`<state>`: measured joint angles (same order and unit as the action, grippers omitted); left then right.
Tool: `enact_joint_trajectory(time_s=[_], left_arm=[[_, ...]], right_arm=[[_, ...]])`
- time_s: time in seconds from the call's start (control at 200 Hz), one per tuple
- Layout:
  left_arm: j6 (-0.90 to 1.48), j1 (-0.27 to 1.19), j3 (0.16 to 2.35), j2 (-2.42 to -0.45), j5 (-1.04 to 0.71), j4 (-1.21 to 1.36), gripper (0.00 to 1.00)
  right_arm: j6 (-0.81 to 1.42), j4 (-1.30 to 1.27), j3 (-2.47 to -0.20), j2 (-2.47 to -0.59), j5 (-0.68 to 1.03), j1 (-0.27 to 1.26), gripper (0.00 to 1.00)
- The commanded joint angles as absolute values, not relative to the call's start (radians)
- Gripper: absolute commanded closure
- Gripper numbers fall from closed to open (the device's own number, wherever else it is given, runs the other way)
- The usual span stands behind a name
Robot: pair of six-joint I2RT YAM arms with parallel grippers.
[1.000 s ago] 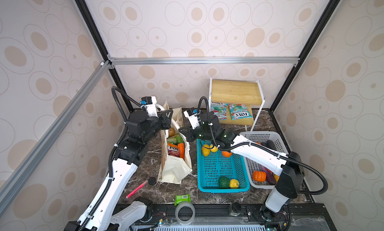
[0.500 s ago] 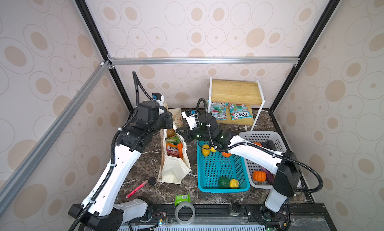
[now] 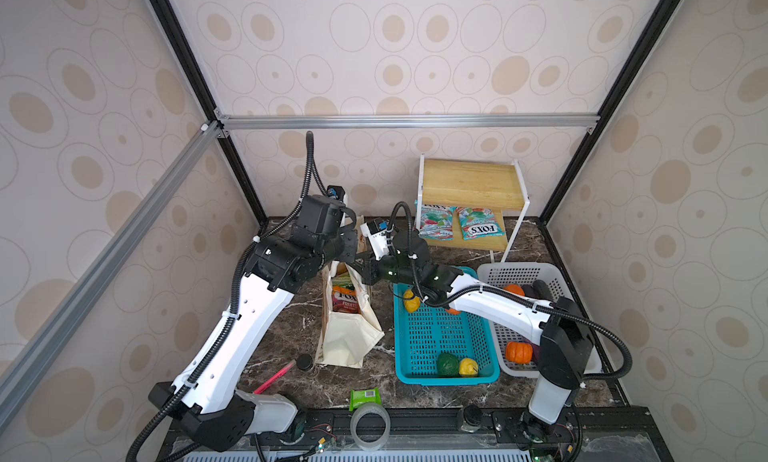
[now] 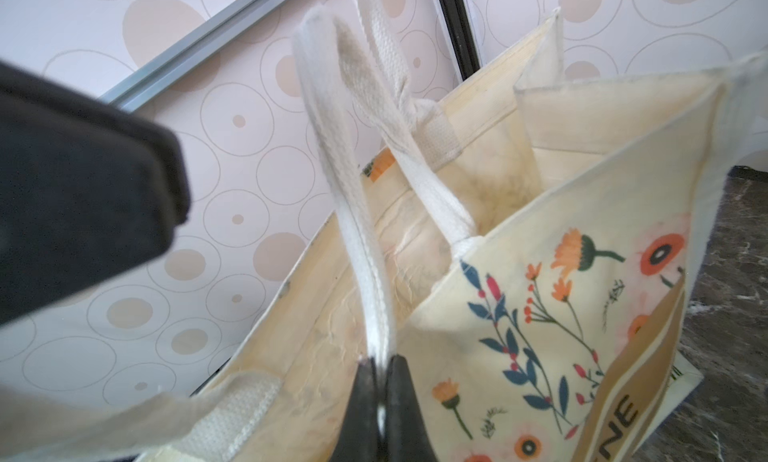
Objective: Place the food into the grocery bag and tie it
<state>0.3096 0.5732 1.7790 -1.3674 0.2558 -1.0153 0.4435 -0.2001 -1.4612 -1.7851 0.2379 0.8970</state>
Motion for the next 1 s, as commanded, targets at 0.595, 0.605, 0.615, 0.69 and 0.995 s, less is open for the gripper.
enact_joint_trajectory(time_s=[0.595,0.605,0.615,0.69,0.995], left_arm=[[0.306,0.666,1.887,-1.298,0.304,-1.038,0.59],[0.306,0.665,1.88,-1.29,0.305,-1.028,0.57],[0.305,0.666,1.872,-1.284,0.305,-1.016,0.56],[0.315,0.665,1.798,-1.219,0.313,-0.908,0.42],[0.536,0.495,1.381,-1.016,0.04,-0.365,0.34]], right_arm=[[0.521,-0.362,-1.495,-1.849,0.213,0.908,1.0],[0.521,-0.36,-1.494,-1.848,0.211,0.907,1.0],[0.521,-0.359,-1.493,-1.846,0.209,0.907,1.0],[0.516,-0.356,-1.473,-1.818,0.195,0.907,1.0],[0.475,-0.343,-1.384,-1.684,0.154,0.907,1.0]])
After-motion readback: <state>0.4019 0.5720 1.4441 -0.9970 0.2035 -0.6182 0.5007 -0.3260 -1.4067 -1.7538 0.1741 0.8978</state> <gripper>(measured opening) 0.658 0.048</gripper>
